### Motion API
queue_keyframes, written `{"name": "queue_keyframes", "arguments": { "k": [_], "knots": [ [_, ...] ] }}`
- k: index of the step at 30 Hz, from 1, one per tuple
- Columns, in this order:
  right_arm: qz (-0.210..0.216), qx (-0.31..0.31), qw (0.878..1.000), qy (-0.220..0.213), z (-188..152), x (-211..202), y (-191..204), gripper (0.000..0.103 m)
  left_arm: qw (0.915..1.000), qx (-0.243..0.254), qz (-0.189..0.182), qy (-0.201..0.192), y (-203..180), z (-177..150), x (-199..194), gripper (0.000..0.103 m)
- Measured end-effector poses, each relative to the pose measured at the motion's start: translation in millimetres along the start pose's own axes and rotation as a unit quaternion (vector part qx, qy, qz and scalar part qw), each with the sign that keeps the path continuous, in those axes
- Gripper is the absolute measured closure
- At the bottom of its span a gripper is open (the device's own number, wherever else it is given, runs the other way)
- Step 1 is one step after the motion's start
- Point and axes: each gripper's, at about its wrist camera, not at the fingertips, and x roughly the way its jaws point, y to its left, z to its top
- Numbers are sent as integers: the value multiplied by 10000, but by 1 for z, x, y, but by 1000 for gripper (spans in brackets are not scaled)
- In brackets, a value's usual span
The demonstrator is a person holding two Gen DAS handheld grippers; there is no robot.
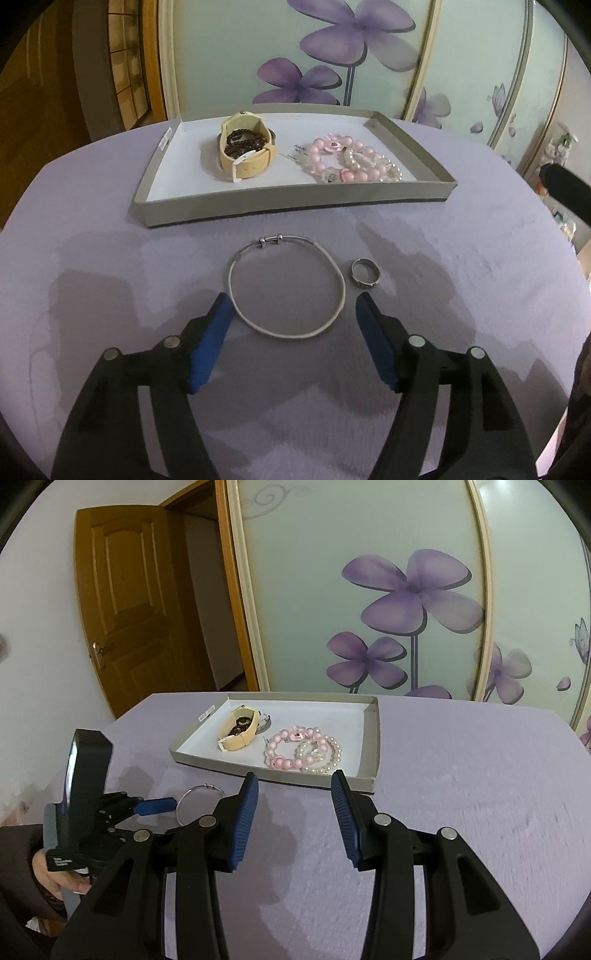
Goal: Organize jewelry
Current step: 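Move left to the silver hoop bangle and grasp it while right moves to the silver ring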
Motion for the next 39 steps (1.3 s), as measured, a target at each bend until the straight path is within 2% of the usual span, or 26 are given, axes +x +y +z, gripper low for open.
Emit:
{"name": "queue_keyframes", "arguments": {
  "k": [7, 11, 23, 34, 39],
  "knots": [
    [4, 4, 10000, -40, 0, -4, -2, 60, 9997, 103, 191, 78, -8, 6, 6, 26],
    [24, 18, 10000, -60, 2, -4, 0, 60, 9991, 184, 363, 108, -12, 8, 10, 26],
    [70, 6, 10000, -69, 2, -5, 1, 60, 9983, -41, 569, 85, 6, 17, 15, 29],
    [154, -50, 9999, 7, 4, 3, 8, 60, 9988, -65, 479, 48, 12, 21, 16, 31],
    [240, -118, 9995, 139, 1, 12, 15, 60, 9986, -241, 479, 1, 26, 19, 8, 31]
  ]
}}
